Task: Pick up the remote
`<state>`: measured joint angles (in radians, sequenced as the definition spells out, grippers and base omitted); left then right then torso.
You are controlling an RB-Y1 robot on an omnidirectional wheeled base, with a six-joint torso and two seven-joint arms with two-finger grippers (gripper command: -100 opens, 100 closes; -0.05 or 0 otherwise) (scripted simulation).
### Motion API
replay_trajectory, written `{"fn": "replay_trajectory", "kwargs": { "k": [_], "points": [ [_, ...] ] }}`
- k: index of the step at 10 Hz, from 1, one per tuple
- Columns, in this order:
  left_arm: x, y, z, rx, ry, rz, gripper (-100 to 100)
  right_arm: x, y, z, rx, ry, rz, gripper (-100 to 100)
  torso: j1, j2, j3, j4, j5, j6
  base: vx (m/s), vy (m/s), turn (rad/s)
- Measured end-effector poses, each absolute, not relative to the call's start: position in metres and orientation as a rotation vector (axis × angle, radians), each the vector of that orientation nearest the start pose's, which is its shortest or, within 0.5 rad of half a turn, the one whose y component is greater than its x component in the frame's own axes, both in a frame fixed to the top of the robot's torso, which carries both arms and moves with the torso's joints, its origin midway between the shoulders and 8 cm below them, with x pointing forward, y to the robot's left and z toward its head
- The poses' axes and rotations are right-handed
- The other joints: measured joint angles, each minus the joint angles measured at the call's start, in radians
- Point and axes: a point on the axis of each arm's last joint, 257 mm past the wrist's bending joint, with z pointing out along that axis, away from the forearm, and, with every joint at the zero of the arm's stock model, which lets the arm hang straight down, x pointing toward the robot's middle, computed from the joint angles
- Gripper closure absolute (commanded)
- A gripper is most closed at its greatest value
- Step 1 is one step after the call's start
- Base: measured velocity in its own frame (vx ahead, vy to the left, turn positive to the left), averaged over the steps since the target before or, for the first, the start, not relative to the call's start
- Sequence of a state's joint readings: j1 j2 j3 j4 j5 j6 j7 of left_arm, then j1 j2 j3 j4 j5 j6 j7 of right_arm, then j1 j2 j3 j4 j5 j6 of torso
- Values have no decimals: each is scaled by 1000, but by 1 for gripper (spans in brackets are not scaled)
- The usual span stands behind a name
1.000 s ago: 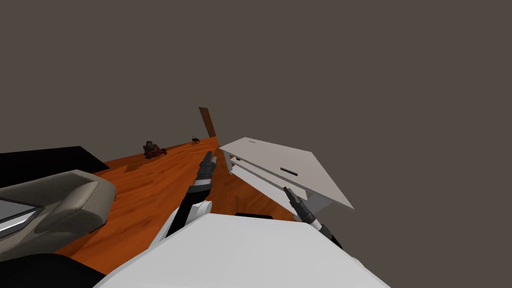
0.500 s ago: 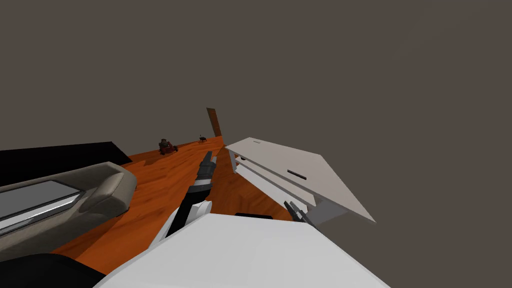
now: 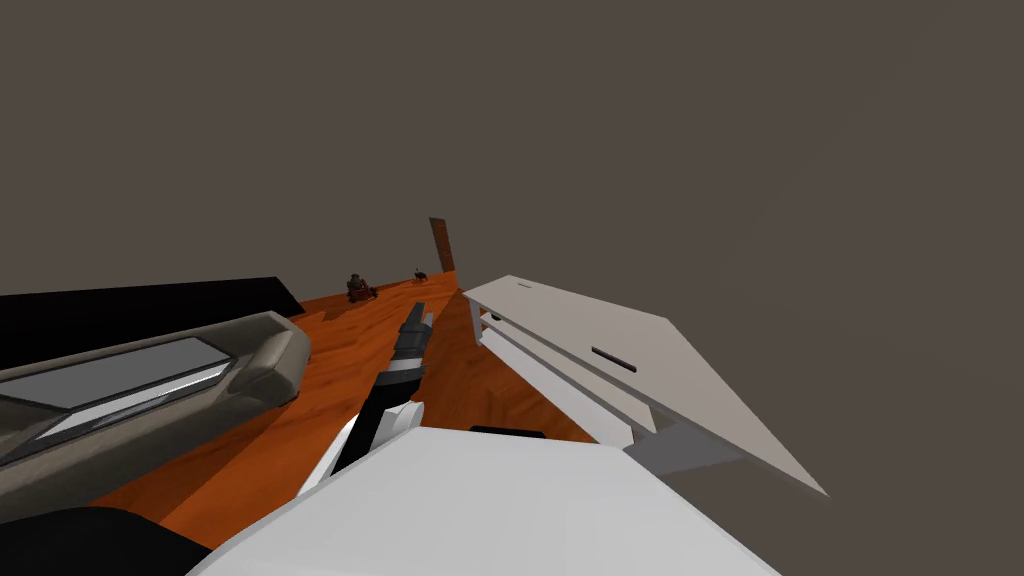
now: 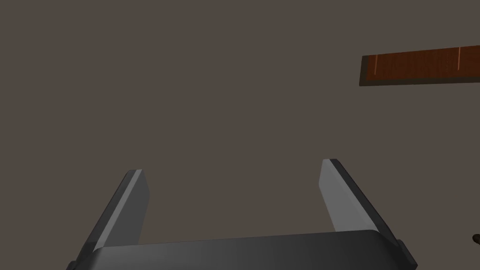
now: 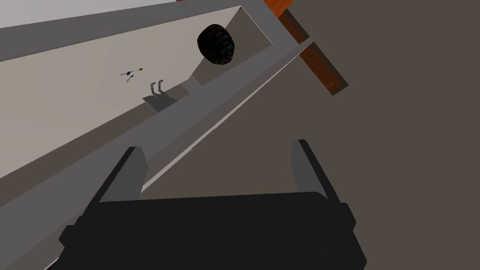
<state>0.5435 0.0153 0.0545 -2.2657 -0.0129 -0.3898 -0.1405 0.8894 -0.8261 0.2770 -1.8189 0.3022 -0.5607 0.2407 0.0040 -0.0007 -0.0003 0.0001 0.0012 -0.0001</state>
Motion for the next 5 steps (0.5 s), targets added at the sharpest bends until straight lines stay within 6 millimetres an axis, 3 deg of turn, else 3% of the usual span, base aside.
{"fn": "replay_trajectory", "kwargs": {
  "k": [3,5],
  "points": [
    [356,306,-17,-702,778,-1055,0,133,-273,-387,71,2224,821,-100,-1,0,0,0,0,0,47,68,166],
    [356,306,-18,-702,778,-1055,0,101,-288,-407,22,2328,793,-100,-3,-1,-1,0,0,1,33,27,26]
  ]
}}
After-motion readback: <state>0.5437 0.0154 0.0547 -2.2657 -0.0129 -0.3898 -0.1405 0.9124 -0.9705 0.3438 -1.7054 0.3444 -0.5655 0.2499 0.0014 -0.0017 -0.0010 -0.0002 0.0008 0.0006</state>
